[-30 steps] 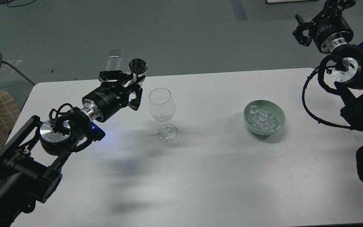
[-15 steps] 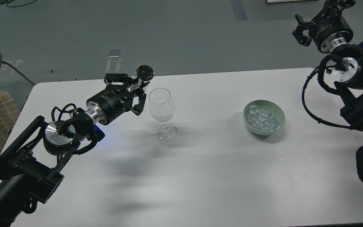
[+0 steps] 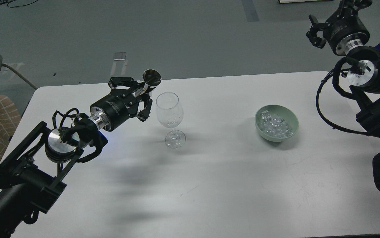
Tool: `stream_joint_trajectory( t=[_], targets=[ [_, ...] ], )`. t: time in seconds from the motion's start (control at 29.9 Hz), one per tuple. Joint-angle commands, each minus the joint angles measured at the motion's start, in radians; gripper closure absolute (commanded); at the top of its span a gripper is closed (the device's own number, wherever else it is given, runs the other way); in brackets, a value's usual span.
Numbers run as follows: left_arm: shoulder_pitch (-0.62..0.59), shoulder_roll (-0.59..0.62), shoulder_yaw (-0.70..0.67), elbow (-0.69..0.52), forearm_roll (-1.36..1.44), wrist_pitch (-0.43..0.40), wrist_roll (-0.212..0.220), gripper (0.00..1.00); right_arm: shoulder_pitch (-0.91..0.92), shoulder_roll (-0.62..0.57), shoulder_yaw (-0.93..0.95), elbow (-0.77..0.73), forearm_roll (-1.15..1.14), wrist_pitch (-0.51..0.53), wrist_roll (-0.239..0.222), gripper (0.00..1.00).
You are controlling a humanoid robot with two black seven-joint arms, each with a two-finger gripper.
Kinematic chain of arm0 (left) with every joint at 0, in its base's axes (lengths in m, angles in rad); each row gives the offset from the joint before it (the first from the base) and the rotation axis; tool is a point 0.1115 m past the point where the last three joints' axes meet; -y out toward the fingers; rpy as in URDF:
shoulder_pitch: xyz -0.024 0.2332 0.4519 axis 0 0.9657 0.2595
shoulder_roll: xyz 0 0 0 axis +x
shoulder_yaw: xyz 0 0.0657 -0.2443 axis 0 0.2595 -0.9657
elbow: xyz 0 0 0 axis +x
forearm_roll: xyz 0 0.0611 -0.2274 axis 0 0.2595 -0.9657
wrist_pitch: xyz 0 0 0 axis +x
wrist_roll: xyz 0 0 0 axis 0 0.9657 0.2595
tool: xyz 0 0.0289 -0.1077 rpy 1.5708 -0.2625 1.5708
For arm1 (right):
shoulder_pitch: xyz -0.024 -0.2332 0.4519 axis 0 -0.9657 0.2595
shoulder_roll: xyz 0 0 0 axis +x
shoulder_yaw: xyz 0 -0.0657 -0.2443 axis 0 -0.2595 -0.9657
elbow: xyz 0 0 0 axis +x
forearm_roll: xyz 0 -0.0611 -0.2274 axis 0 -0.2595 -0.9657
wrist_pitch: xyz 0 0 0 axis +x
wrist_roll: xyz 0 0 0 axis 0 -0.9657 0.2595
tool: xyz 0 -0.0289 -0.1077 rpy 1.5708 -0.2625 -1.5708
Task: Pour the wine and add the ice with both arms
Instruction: 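Tilt the jigger over the wine glass to pour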
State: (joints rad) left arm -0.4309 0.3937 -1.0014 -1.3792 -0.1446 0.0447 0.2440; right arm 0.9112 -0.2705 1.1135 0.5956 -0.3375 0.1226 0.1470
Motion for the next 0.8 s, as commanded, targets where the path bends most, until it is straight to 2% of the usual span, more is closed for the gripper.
stream_joint_trajectory(
  t=[0.0,0.77],
  targets=[
    [0.000,0.004,0.000,0.000,0.003,0.000,0.000,1.00,0.000,0.001,0.000,0.001,0.000,0.000,0.000,0.00],
    [-0.014,-0.003,0.000,-0.001,0.161,-0.025,0.003,1.00,0.003,-0.001,0.000,0.004,0.000,0.002,-0.001,0.00]
  ],
)
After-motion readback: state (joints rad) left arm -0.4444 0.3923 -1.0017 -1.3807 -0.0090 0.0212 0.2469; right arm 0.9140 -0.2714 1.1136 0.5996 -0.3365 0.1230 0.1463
